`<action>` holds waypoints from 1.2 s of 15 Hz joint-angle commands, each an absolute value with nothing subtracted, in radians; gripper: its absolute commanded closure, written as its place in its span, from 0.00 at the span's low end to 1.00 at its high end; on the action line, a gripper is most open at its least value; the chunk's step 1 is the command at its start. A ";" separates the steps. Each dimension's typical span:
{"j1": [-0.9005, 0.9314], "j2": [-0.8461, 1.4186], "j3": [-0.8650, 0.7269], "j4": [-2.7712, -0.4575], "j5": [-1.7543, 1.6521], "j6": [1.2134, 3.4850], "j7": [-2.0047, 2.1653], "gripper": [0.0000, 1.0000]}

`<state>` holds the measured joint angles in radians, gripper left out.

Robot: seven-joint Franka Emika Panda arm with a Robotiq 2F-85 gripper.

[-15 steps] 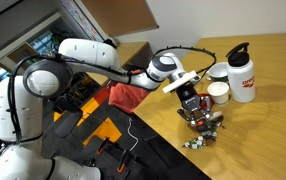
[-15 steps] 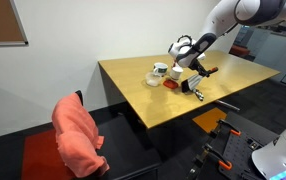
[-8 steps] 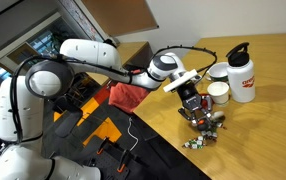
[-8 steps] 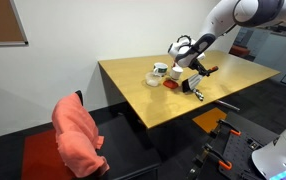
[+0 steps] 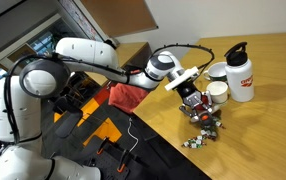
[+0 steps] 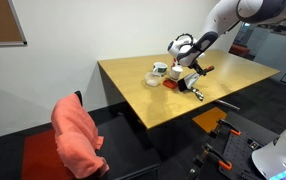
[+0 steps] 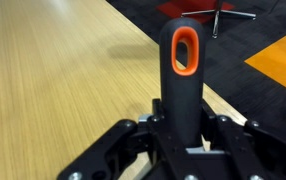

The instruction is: Sweep the candy to the right

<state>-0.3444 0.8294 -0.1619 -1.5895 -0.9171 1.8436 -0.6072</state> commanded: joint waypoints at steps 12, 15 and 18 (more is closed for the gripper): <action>-0.188 0.320 -0.003 -2.116 -0.722 1.929 -0.600 0.88; -0.148 0.353 0.011 -2.124 -0.676 2.008 -0.552 0.88; -0.110 0.407 0.004 -2.108 -0.667 2.099 -0.417 0.88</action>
<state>-0.1391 0.3811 0.0133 -2.1092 -0.6813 2.0241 -0.5222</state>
